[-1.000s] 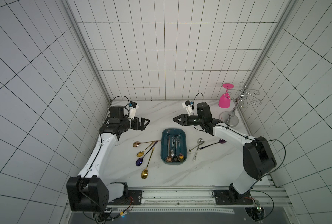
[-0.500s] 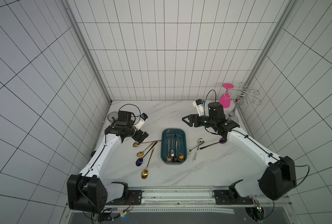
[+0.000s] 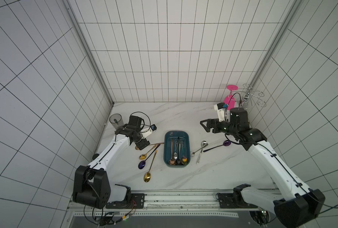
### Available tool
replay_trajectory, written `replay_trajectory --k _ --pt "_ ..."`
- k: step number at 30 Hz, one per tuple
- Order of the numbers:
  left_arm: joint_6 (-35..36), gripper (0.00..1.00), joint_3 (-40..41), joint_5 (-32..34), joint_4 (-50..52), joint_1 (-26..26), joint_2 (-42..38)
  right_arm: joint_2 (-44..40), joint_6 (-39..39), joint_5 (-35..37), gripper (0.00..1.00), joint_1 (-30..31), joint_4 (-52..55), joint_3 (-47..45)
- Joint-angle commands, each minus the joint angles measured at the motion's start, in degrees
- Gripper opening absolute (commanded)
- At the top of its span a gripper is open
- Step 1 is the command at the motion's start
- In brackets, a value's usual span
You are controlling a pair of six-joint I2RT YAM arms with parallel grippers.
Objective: Put the spoon into the storage box
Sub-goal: Pick up the spoon from the center of the board.
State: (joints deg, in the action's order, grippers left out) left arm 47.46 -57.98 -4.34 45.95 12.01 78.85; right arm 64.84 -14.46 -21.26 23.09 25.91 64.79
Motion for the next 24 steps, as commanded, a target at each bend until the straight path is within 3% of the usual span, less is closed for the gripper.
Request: replay_trajectory --k 1,18,24 --pt "2.2 0.83 0.0 2.5 0.3 0.6 2.8 -1.8 1.4 2.2 0.93 -1.8 4.5 -1.8" --pt "2.6 0.70 -7.8 5.4 4.4 1.0 19.2 -7.3 1.6 2.4 0.93 -5.4 8.2 -2.9" --pt "3.3 0.59 -9.9 5.6 6.4 1.0 23.6 -7.5 1.9 2.2 0.93 -5.8 9.0 -2.7"
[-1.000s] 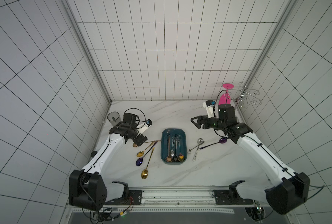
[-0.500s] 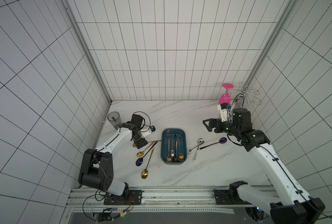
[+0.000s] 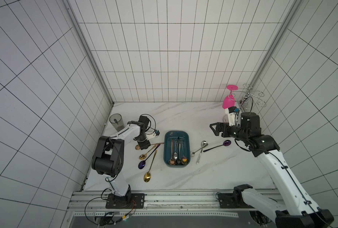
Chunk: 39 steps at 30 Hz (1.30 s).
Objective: Put the spoon into the storage box
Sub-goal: Pick up the spoon from the center of the board.
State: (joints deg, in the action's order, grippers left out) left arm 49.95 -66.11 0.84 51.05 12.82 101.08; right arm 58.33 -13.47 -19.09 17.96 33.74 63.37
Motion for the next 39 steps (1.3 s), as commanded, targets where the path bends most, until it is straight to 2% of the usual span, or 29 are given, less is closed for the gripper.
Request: replay_trajectory --k 1,10,13,18,22,28,39 --pt "0.7 0.58 -2.2 0.4 1.6 0.2 2.0 -1.2 1.0 0.1 0.93 -0.6 1.2 -1.3" --pt "1.3 0.54 -2.1 1.1 0.1 0.0 5.2 -1.5 1.5 0.1 0.93 -1.0 1.9 -1.2" --pt "1.5 0.49 -1.8 1.6 -0.6 0.0 6.2 -1.5 1.7 -0.1 0.93 -1.1 2.2 -1.1" --pt "1.5 0.36 -2.0 1.5 -0.9 -0.4 7.0 -1.9 1.8 0.2 0.93 -1.3 2.4 -1.1" --pt "1.5 0.19 -2.2 1.5 -1.5 -1.0 7.3 -2.1 1.9 0.3 0.93 -1.4 2.7 -1.1" --pt "0.9 0.01 -2.5 0.7 -3.2 -2.2 6.5 -2.0 1.8 -0.1 0.93 -1.4 2.7 -1.2" --pt "-3.2 0.00 -7.0 -7.0 -2.8 -5.1 2.2 -2.2 0.7 -1.0 0.93 -1.6 2.3 -1.2"
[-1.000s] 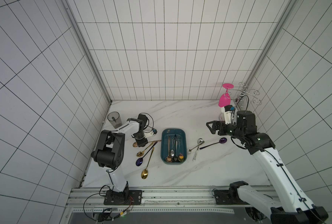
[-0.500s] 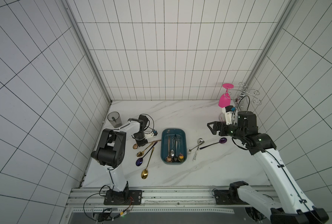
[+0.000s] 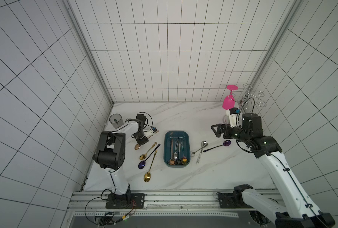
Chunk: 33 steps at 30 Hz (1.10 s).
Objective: Put the spoon into the storage box
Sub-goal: Pick up the spoon from the center of the board.
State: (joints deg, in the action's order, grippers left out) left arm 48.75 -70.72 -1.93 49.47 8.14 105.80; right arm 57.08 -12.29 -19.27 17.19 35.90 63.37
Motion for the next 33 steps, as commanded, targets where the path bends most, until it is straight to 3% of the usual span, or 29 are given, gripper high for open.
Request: replay_trajectory --k 1,12,18,21,24,29,33 --pt "-2.6 0.00 -3.1 -5.5 -1.2 -0.6 -3.2 -0.8 -0.6 -1.2 0.93 -0.8 0.0 -1.2" --pt "-15.1 0.00 -10.6 -25.6 1.3 -1.3 -9.6 0.3 -4.7 -7.9 0.93 -0.8 -5.1 -2.1" --pt "-26.4 0.00 -12.9 -42.9 -1.6 -1.3 -14.0 1.0 -7.0 -13.2 0.92 -0.7 -9.7 -1.8" --pt "-36.6 0.00 -10.7 -51.8 -9.7 -1.2 -16.8 1.6 -9.0 -16.4 0.91 -0.7 -12.5 -1.7" --pt "-52.0 0.00 -5.6 -58.3 -24.8 -1.2 -20.0 1.9 -12.0 -19.6 0.90 -0.7 -17.4 -2.6" --pt "-74.1 0.00 1.6 -63.1 -45.5 0.2 -21.6 3.5 -17.8 -22.2 0.87 -0.3 -22.6 -2.7" --pt "-82.7 0.00 4.2 -69.1 -51.0 3.7 -20.4 5.2 -23.9 -25.5 0.85 1.0 -32.5 -4.4"
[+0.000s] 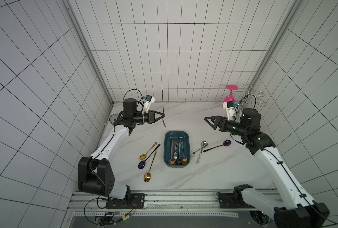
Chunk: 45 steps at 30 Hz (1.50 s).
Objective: Put the spoon into the storage box
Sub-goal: Pick up the spoon from the center of the board.
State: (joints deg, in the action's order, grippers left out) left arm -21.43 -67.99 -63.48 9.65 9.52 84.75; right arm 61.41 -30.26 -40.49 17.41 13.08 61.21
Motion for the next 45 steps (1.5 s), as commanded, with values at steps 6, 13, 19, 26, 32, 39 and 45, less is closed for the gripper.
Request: replay_trajectory --k 6,13,19,26,32,39,45 --pt "-13.9 0.00 6.0 -10.8 -15.2 9.2 -2.0 5.7 -13.0 -11.5 0.79 3.1 -22.1 -1.7" --pt "-16.5 0.00 6.2 -15.0 -16.8 13.2 -2.7 13.0 -18.5 -20.2 0.75 4.9 -36.3 0.3" --pt "-17.7 0.00 5.2 -18.6 -16.8 14.9 -3.2 19.5 -24.9 -27.6 0.73 4.9 -49.0 3.6" --pt "-18.5 0.00 4.2 -19.7 -16.6 15.2 -3.5 23.3 -25.7 -31.9 0.73 5.1 -52.9 8.4" --pt "-19.3 0.00 3.1 -20.5 -16.6 15.9 -3.2 26.1 -28.5 -34.1 0.73 5.8 -57.0 10.5" --pt "-20.4 0.00 2.1 -21.8 -16.4 16.7 -3.0 27.7 -28.5 -35.8 0.71 7.2 -57.2 12.8" --pt "-20.6 0.00 1.4 -22.2 -15.8 16.8 -2.8 27.3 -27.8 -36.9 0.60 7.7 -57.2 12.7"
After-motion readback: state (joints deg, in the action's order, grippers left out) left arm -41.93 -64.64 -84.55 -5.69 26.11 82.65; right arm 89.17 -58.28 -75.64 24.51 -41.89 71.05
